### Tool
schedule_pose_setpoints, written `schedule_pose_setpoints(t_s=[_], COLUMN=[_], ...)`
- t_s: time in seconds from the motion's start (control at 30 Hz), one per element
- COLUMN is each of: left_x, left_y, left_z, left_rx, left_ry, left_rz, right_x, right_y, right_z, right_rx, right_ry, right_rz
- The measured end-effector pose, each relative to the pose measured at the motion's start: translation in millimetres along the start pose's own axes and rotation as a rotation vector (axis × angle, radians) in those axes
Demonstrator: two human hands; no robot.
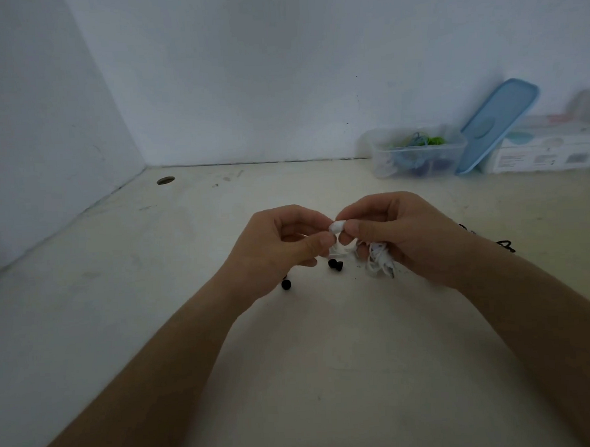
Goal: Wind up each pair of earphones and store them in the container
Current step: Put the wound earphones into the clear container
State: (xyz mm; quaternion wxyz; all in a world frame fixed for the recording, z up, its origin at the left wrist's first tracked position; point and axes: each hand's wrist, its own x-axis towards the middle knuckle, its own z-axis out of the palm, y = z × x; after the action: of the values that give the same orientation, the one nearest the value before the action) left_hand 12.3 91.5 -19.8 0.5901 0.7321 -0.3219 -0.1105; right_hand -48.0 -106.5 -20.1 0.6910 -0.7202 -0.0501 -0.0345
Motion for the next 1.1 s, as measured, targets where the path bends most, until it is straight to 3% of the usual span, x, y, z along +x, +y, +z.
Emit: schedule_pose_setpoints(t_s=[0.13, 0.37, 0.7, 0.93, 1.1], left_x=[0.2, -0.8, -1.5, 0.1, 0.0], left_y=[0.4, 1.5, 2.7, -2.0, -2.6], left_z=[5.5, 11.7, 11.0, 9.1, 7.2], left_rx=[0.073, -0.007, -0.016, 0.115, 0.084], left_ry=[-0.004, 0.020, 0.094, 0.175, 0.203], left_rz=[-0.024, -0.028, -0.029, 0.069, 0.095], right_x=[1.3, 2.8, 2.2, 3.0, 2.2], right_y=[-1.1, -1.1, 0.0, 0.6, 1.1], right_z=[1.6, 9.3, 14.5, 17.9, 22.9], right_rx=[0.212, 0.368, 0.348, 0.302, 0.341], right_ry=[0.061, 0.108, 0.140, 0.151, 0.113], right_rz=[0.028, 0.046, 0.057, 0.054, 0.064])
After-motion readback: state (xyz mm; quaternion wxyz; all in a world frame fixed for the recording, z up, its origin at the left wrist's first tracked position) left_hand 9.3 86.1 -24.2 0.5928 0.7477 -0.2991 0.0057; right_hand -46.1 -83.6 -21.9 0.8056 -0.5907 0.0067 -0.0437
